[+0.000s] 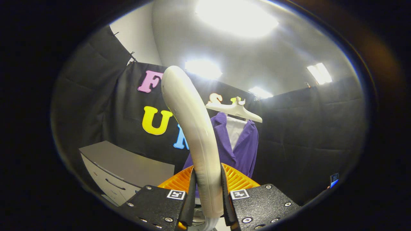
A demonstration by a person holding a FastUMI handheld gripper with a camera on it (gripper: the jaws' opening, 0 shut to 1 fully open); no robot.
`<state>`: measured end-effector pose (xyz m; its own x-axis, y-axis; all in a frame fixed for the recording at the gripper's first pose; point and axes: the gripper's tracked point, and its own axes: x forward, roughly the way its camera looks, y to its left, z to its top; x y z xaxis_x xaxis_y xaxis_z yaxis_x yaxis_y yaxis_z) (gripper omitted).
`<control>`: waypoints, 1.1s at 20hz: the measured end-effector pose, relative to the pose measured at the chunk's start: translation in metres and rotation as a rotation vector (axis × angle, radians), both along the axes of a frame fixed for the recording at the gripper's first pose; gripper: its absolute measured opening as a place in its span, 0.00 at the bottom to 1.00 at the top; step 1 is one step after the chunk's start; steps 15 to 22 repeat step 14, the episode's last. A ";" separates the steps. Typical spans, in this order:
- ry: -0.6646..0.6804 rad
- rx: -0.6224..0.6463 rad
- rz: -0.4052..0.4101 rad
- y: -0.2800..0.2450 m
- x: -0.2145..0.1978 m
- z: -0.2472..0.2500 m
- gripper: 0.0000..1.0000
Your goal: Iron the clothes twice with a garment steamer, once on the left side and once on the right side.
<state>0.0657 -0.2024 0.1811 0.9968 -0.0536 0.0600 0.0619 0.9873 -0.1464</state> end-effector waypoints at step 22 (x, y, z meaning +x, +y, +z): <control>0.033 0.063 0.082 0.109 -0.011 -0.032 0.36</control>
